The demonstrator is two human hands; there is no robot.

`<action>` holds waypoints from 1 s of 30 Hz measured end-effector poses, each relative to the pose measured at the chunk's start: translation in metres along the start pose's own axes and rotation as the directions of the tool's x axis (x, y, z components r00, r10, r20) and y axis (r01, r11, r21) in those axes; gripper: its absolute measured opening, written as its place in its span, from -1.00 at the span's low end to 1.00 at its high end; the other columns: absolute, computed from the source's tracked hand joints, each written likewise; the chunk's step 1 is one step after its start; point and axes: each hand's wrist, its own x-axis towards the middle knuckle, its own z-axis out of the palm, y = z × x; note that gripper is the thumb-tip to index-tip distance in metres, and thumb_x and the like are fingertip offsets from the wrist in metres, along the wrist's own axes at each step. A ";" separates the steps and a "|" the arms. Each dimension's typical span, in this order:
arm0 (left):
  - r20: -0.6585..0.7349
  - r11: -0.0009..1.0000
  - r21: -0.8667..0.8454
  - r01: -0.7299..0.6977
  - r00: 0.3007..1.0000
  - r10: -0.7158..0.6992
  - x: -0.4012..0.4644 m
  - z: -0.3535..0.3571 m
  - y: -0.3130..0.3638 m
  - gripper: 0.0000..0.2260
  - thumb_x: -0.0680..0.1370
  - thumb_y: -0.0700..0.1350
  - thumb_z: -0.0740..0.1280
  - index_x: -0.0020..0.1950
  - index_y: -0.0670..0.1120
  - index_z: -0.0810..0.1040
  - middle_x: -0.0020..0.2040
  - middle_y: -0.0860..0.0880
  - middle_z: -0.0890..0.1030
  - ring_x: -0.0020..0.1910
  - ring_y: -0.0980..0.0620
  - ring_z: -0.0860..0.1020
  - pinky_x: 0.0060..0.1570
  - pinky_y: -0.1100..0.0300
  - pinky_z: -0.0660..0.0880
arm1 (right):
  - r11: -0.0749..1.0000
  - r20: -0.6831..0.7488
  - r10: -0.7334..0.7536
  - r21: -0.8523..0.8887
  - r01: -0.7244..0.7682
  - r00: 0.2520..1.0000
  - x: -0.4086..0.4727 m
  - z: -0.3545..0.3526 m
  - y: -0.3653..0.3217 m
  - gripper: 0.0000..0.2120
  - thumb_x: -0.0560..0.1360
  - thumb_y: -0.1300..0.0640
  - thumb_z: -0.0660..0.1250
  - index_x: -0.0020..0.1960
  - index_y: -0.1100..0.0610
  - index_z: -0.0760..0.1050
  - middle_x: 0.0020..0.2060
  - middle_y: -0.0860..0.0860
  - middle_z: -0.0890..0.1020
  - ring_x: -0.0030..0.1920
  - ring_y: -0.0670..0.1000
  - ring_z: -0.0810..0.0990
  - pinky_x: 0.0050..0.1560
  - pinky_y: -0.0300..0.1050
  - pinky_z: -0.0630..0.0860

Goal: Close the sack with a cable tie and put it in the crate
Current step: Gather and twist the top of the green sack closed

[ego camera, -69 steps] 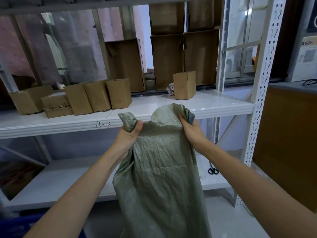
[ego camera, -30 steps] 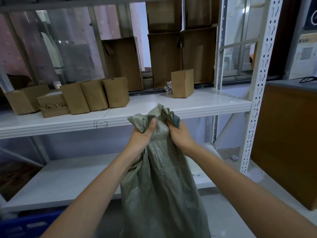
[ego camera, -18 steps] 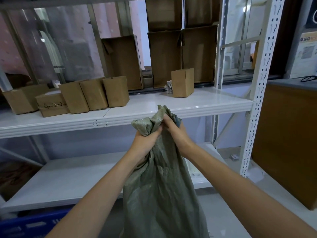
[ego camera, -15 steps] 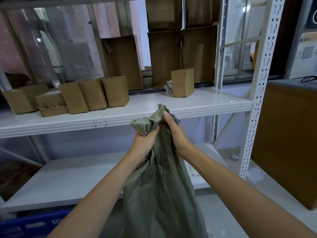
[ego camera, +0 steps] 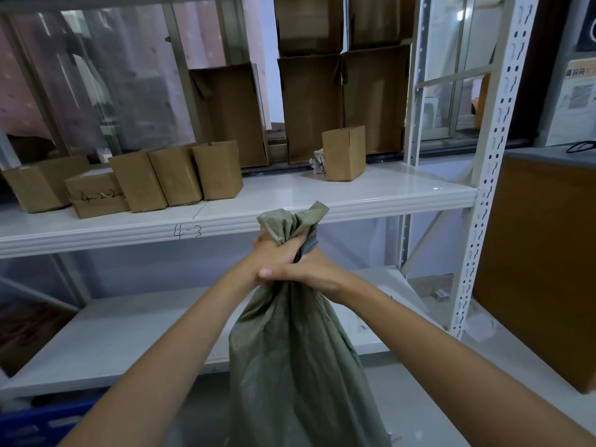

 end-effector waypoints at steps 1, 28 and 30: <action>0.032 0.998 0.056 -0.041 0.999 0.039 -0.001 -0.004 0.007 -0.15 0.24 0.46 0.33 0.40 0.03 0.35 0.40 -0.07 0.40 0.35 -0.09 0.40 0.33 0.03 0.33 | 1.000 0.013 0.011 -0.016 -0.010 1.000 0.001 -0.002 0.002 -0.14 0.16 0.00 0.60 0.38 0.19 0.38 0.26 0.06 0.57 0.29 -0.05 0.52 0.34 -0.11 0.43; -0.065 0.987 -0.157 0.027 0.997 -0.038 -0.042 0.061 -0.060 -0.70 0.47 -0.42 0.27 -0.40 -0.13 0.41 -0.54 0.09 0.52 -0.46 0.19 0.51 -0.42 0.37 0.47 | 0.982 -0.179 0.058 0.185 -0.025 0.982 0.010 0.026 0.005 -0.62 0.57 0.16 0.29 -0.35 0.06 0.20 -0.52 -0.02 0.20 -0.52 -0.08 0.14 -0.46 -0.18 0.14; -0.089 0.973 -0.214 0.084 0.990 -0.105 -0.040 0.065 -0.062 -0.66 0.47 -0.45 0.21 -0.45 -0.14 0.34 -0.67 0.06 0.42 -0.58 0.10 0.45 -0.50 0.26 0.44 | 0.990 -0.177 0.046 0.140 -0.022 0.983 0.009 0.027 0.006 -0.60 0.56 0.18 0.28 -0.38 0.06 0.20 -0.53 0.00 0.22 -0.51 -0.07 0.15 -0.44 -0.16 0.16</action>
